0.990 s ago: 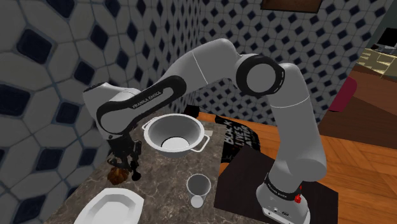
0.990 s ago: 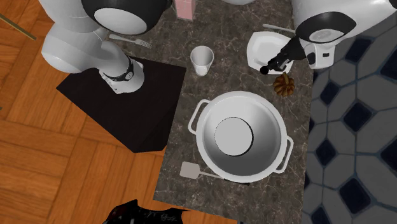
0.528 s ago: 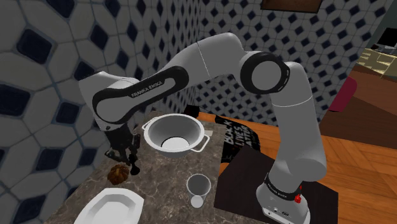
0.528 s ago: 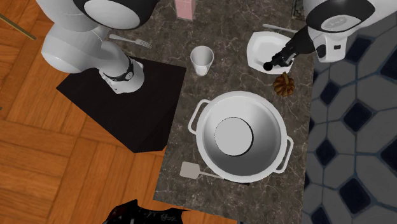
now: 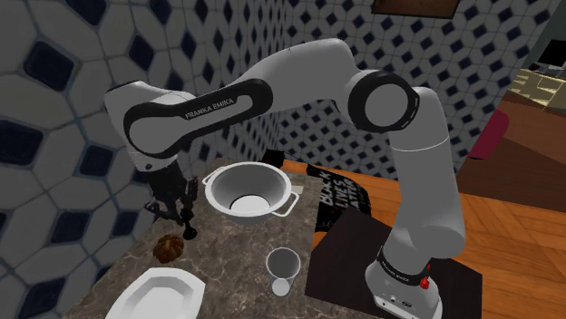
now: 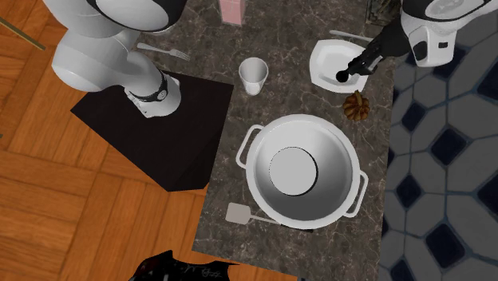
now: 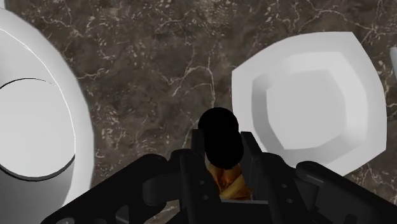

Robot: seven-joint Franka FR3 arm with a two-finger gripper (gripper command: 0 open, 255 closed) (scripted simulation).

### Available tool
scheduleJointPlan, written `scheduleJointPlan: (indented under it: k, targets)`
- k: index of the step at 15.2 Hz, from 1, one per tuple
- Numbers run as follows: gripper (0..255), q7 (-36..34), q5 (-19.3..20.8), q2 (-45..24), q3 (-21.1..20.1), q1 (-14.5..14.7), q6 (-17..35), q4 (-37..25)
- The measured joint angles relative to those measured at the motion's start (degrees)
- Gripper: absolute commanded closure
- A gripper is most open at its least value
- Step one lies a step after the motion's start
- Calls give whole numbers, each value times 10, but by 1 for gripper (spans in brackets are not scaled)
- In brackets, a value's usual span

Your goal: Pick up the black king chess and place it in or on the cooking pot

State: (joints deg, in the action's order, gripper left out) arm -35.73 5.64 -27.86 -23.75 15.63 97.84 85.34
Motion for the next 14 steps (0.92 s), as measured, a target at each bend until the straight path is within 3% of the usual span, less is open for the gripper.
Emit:
scheduleJointPlan:
  k: [7,14]
  targets:
    - [255,6,-5,16,-2,-4,-44,-29]
    - [255,87,-16,78,18,-72,-32,44]
